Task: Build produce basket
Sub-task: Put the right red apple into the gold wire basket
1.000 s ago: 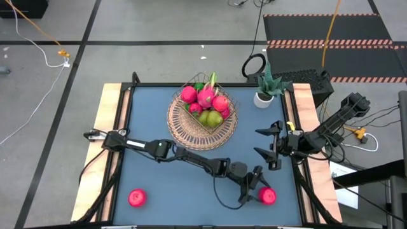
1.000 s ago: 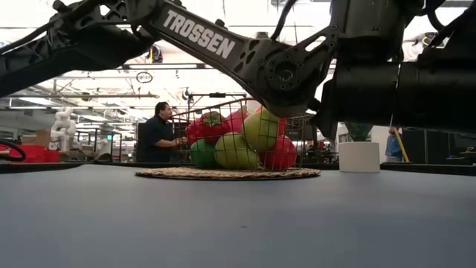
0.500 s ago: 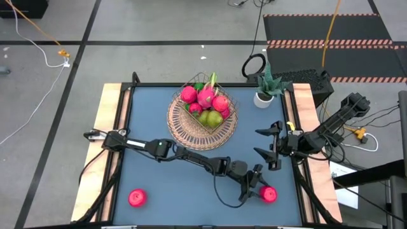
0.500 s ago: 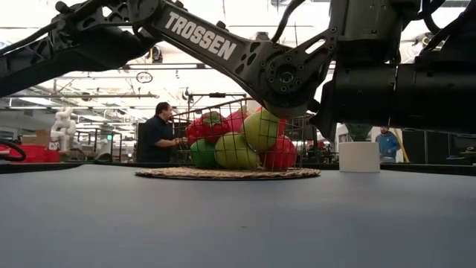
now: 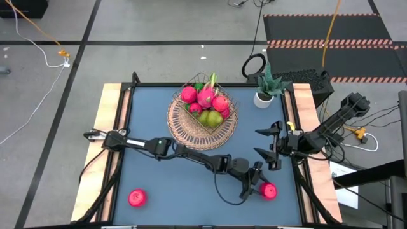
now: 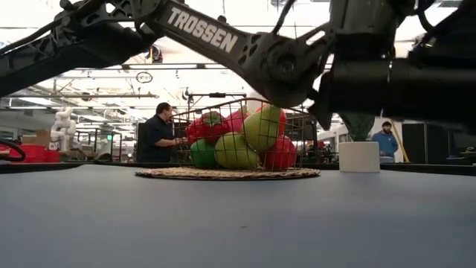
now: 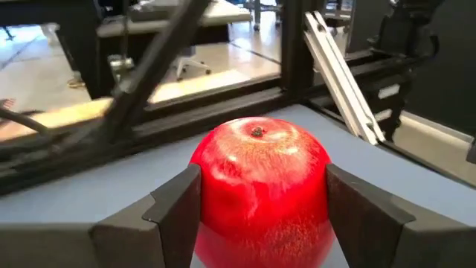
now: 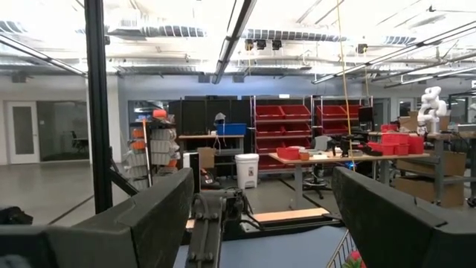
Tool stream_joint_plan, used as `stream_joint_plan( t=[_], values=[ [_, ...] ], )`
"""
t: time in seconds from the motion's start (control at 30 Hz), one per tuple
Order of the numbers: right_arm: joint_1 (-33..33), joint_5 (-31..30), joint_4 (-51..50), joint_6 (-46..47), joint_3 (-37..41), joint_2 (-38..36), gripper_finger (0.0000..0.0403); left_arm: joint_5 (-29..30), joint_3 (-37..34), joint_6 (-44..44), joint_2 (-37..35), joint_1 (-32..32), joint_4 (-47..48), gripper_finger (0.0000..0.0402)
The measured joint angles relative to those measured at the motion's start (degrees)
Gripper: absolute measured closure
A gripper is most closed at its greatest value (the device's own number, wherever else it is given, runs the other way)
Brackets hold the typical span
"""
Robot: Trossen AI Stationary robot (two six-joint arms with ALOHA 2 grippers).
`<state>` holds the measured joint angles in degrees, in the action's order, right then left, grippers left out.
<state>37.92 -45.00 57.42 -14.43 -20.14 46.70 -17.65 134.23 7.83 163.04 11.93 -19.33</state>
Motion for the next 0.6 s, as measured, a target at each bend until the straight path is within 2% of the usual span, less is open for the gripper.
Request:
stream_joint_plan(
  t=[0.23, 0.43, 0.6],
  values=[
    [3.5, -1.6, 0.2, -3.0, 0.0, -2.9, 0.0090, 1.3, 0.0, 3.4, -5.8, -2.1, 10.6, 0.0153],
    [6.4, -1.7, 0.8, -4.9, 0.0, -4.3, 0.0090, 4.7, 0.1, 9.1, -11.1, -3.0, 19.2, 0.0154],
    [8.8, -1.4, 2.7, -6.6, 0.0, -4.4, 0.0090, 9.2, 0.1, 10.5, -15.3, -4.0, 26.2, 0.0148]
  ],
)
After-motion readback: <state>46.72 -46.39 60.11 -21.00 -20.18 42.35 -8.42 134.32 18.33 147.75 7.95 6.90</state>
